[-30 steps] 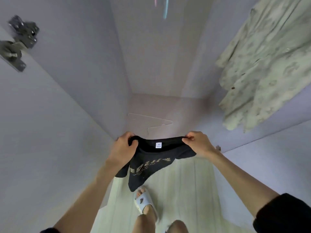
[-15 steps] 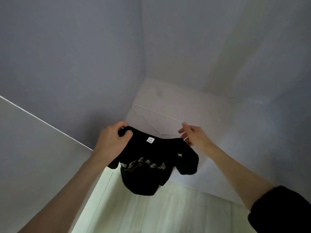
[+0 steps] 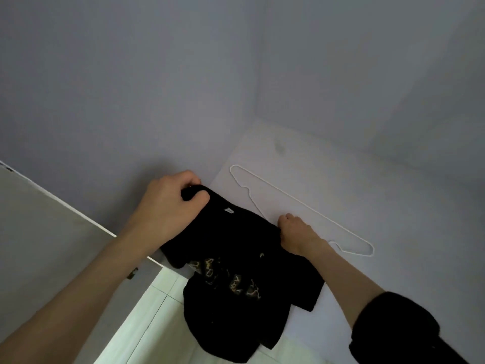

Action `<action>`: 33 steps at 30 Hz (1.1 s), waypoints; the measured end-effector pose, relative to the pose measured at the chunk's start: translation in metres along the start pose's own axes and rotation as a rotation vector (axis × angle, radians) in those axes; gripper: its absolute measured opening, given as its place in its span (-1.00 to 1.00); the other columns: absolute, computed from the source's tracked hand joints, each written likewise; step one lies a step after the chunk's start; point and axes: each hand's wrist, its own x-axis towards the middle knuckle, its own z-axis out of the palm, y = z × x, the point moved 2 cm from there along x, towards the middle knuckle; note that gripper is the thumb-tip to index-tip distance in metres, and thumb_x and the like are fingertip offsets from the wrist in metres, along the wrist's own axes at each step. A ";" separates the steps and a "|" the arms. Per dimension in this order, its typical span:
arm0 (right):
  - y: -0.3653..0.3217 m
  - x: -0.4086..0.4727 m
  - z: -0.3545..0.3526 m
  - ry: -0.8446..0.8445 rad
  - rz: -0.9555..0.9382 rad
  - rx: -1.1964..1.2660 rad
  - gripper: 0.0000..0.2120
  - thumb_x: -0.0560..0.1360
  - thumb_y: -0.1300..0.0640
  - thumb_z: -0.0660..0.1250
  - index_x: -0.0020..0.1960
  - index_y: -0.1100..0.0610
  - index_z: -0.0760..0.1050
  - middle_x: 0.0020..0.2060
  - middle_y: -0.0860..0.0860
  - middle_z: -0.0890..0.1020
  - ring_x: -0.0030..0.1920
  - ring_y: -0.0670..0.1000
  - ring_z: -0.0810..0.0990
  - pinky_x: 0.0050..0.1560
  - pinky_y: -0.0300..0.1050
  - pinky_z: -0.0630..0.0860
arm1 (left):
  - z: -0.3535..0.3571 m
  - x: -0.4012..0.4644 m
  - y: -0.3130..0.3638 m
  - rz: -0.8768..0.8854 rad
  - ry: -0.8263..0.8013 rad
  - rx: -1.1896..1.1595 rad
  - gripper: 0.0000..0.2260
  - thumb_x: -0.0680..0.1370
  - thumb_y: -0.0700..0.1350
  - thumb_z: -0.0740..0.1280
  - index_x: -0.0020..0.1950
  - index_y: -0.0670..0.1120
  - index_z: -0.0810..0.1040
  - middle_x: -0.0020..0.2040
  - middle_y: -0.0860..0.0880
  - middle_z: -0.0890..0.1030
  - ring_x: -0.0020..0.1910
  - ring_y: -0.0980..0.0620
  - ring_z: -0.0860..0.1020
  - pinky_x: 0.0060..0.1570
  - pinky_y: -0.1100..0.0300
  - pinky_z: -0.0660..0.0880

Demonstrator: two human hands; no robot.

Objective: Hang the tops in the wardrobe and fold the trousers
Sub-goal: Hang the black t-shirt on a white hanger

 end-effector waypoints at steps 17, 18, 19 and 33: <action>0.013 -0.120 -0.081 0.305 0.494 1.041 -0.64 0.57 -0.13 0.16 0.01 0.18 0.40 -0.02 0.05 0.43 0.02 0.03 0.40 0.12 -0.06 0.36 | -0.081 -0.052 0.084 0.005 -0.069 -0.020 -0.85 0.45 -0.13 0.29 -0.31 0.04 0.44 -0.35 0.08 0.56 -0.36 0.15 0.50 -0.35 0.38 0.37; 0.011 -0.143 -0.100 0.357 0.500 0.994 -0.61 0.57 -0.16 0.15 -0.16 0.17 0.38 -0.07 0.08 0.45 -0.01 0.05 0.42 0.06 -0.07 0.34 | -0.097 -0.060 0.102 0.001 -0.089 -0.007 -0.84 0.45 -0.12 0.29 -0.32 0.05 0.43 -0.35 0.09 0.55 -0.34 0.12 0.50 -0.31 0.34 0.40; 0.007 -0.159 -0.112 0.412 0.503 0.959 -0.58 0.58 -0.15 0.13 -0.26 0.17 0.34 -0.13 0.11 0.47 -0.05 0.08 0.43 0.01 -0.08 0.32 | -0.105 -0.067 0.112 0.006 -0.110 0.015 -0.84 0.45 -0.08 0.29 -0.32 0.07 0.42 -0.35 0.09 0.55 -0.33 0.09 0.51 -0.26 0.24 0.43; -0.031 -0.466 -0.288 0.484 0.349 1.084 -0.59 0.65 0.12 0.06 -0.28 0.25 0.49 -0.49 -0.07 0.41 -0.47 -0.18 0.37 -0.34 -0.31 0.27 | -0.270 -0.197 0.266 -0.254 -0.076 -0.233 -0.77 0.52 -0.31 0.22 -0.13 -0.02 0.59 -0.20 -0.01 0.54 -0.30 0.20 0.47 -0.30 0.57 0.35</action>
